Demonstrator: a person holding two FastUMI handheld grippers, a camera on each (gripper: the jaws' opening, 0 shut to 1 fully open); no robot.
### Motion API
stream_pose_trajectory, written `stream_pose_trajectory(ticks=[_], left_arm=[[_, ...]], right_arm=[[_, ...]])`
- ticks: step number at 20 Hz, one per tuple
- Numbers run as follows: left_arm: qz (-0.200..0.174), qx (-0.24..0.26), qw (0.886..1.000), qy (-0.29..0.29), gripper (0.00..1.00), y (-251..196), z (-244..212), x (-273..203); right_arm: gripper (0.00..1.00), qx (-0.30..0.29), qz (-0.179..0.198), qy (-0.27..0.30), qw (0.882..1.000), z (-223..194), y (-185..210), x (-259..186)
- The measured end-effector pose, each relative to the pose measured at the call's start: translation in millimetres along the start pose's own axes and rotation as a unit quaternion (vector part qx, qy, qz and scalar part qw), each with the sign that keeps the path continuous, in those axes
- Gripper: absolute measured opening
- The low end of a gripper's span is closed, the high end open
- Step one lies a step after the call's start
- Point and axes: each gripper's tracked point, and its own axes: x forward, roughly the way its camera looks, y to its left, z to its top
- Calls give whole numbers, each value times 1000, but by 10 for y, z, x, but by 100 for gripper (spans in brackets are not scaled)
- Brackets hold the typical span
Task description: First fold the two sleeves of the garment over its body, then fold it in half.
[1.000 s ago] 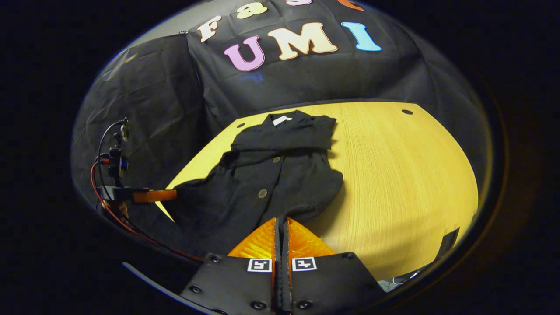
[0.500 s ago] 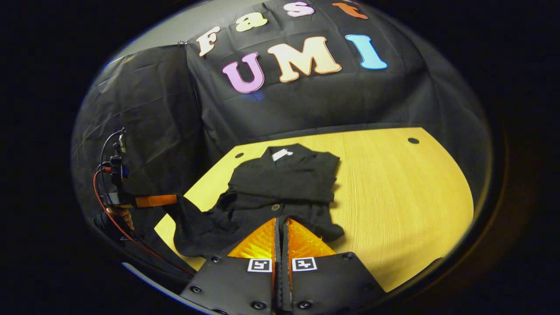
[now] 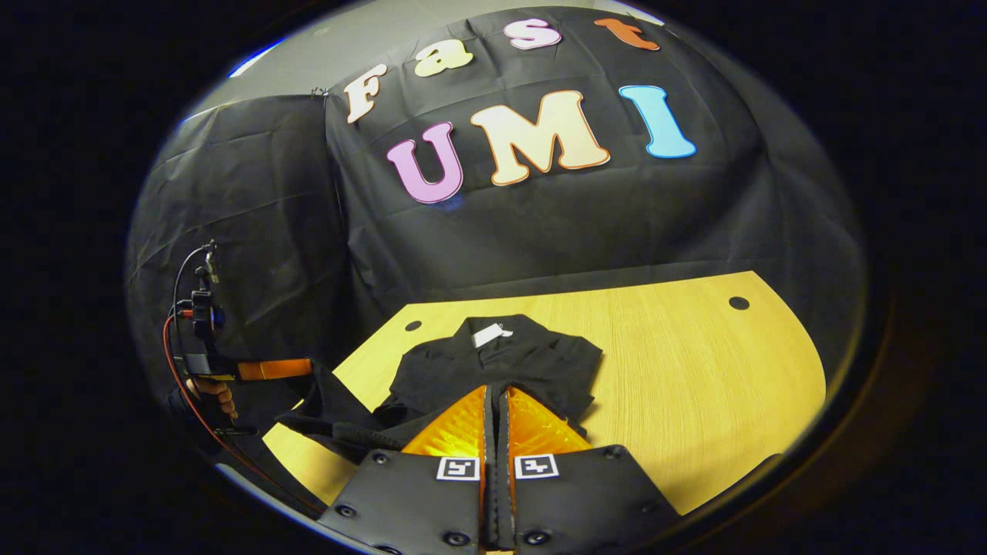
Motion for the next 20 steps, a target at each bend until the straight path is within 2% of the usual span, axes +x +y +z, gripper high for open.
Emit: stream_pose_trajectory(ticks=[7,16,19,20], left_arm=[[-2,11,1000,4,0,148,294,472],[-15,78,997,-10,0,96,661,1142],[-13,74,997,-9,0,130,713,1366],[-7,65,998,-4,0,188,699,1437]], right_arm=[[2,2,-20,-15,1000,367,-150,494],[0,23,-59,-25,998,745,-491,1068],[2,27,-73,-20,997,794,-577,1245],[0,29,-81,-18,996,811,-617,1288]])
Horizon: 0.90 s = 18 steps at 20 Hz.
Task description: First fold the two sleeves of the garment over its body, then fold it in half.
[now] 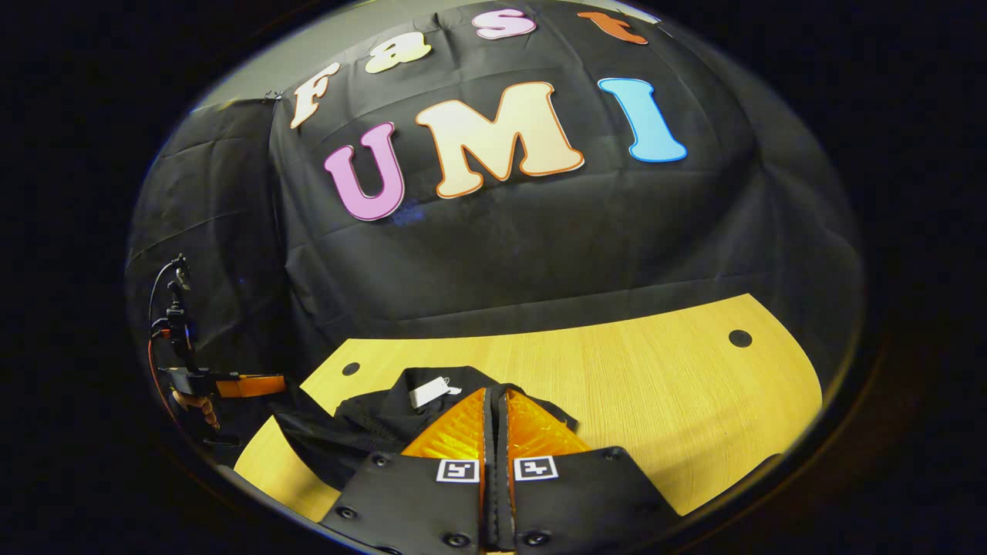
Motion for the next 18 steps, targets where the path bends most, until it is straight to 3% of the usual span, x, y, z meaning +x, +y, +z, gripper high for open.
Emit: stream_pose_trajectory(ticks=[3,5,8,9,12,13,15,18], left_arm=[[32,-24,999,0,0,203,28,136],[88,7,996,-18,0,420,110,120],[110,21,988,-111,100,432,618,-106],[101,22,984,-142,90,347,786,-227],[108,29,976,-185,94,226,941,-588],[107,32,974,-197,94,158,968,-736],[109,38,965,-236,94,45,1019,-1040],[119,39,960,-251,93,-108,907,-1476]], right_arm=[[2,2,-37,-7,999,126,-120,140],[1,4,-75,-24,997,261,-189,96],[91,-28,-119,-98,988,557,-171,-86],[98,-39,-120,-120,985,644,-111,-198],[93,-59,-122,-176,975,773,44,-653],[98,-63,-120,-194,972,794,106,-805],[97,-72,-110,-222,966,767,189,-1119],[94,-75,-88,-233,966,568,270,-1565]])
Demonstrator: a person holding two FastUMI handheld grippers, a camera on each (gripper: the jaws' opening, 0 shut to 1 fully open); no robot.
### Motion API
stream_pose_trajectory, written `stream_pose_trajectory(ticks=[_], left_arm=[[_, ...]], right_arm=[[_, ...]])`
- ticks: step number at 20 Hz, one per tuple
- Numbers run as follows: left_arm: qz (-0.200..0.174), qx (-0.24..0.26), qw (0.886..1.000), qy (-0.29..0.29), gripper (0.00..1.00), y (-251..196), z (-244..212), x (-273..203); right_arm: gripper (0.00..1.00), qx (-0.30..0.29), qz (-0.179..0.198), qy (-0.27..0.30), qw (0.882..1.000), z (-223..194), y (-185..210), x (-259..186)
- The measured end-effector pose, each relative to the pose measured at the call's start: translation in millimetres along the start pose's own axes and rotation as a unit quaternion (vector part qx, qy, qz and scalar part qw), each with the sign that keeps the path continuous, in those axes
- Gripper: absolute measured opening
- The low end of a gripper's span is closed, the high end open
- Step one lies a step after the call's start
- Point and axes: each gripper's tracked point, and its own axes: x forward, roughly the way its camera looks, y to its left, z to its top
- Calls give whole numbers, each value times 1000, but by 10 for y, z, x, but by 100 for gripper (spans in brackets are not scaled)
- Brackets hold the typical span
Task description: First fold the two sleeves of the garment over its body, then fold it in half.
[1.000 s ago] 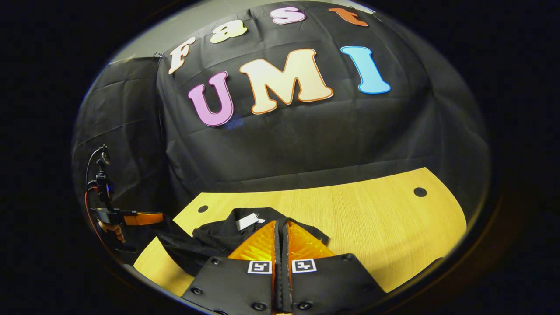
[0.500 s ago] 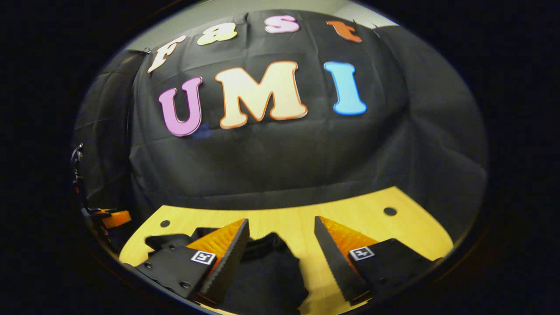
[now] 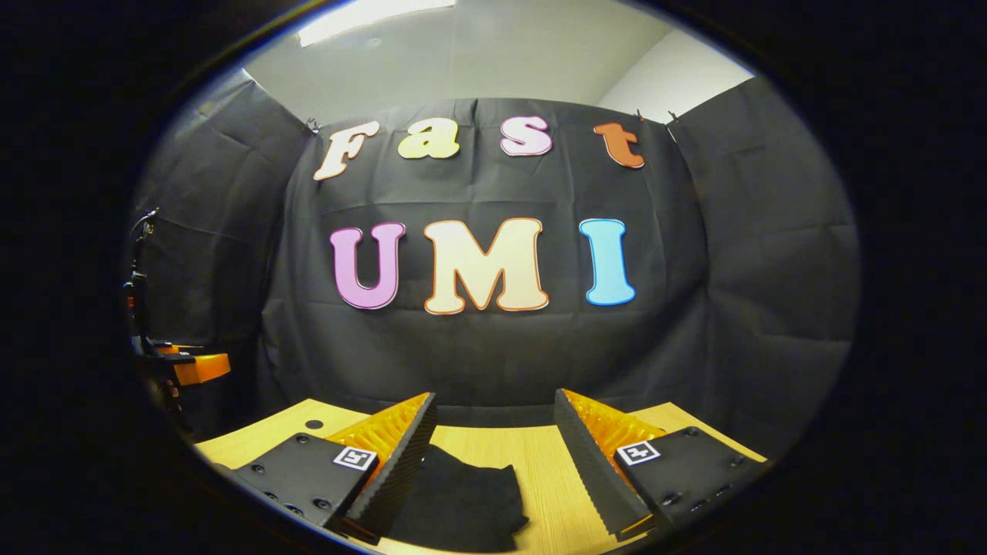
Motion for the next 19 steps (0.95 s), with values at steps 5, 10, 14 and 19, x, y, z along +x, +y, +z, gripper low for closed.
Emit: stream_pose_trajectory(ticks=[5,10,14,19], left_arm=[[12,-3,999,-42,92,-89,314,-714],[9,-13,998,-57,92,-198,473,-1255],[5,-17,998,-58,92,-255,567,-1489],[-6,-13,997,-78,92,-358,790,-1635]], right_arm=[[95,15,28,-19,999,97,-15,-706],[96,28,41,-36,998,152,-43,-1307],[96,22,54,-53,997,257,-14,-1636],[94,25,58,-66,996,313,0,-1866]])
